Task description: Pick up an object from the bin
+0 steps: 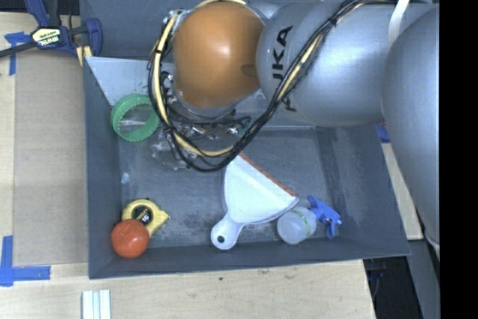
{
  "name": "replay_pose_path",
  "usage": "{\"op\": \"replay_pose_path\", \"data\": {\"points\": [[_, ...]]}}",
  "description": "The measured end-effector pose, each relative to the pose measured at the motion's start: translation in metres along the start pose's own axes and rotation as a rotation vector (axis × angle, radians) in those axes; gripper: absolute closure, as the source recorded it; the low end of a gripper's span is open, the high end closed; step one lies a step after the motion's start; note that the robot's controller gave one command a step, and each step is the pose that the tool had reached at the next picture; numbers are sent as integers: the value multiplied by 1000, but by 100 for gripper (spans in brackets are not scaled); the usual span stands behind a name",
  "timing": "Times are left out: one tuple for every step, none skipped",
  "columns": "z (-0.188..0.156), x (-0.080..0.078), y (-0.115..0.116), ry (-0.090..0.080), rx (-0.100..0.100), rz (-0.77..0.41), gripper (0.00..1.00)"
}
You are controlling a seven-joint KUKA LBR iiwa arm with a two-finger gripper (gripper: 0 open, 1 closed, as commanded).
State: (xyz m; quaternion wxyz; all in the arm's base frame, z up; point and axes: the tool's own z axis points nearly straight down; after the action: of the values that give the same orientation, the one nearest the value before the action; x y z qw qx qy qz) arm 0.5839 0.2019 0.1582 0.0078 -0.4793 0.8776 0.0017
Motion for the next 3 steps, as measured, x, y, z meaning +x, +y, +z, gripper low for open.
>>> {"op": "replay_pose_path", "data": {"points": [[0, 0, 0, 0, 0, 0, 0], [-35, 53, 55, -1, 0, -101, 0], [-133, 36, 1, -11, 8, 61, 0]]}}
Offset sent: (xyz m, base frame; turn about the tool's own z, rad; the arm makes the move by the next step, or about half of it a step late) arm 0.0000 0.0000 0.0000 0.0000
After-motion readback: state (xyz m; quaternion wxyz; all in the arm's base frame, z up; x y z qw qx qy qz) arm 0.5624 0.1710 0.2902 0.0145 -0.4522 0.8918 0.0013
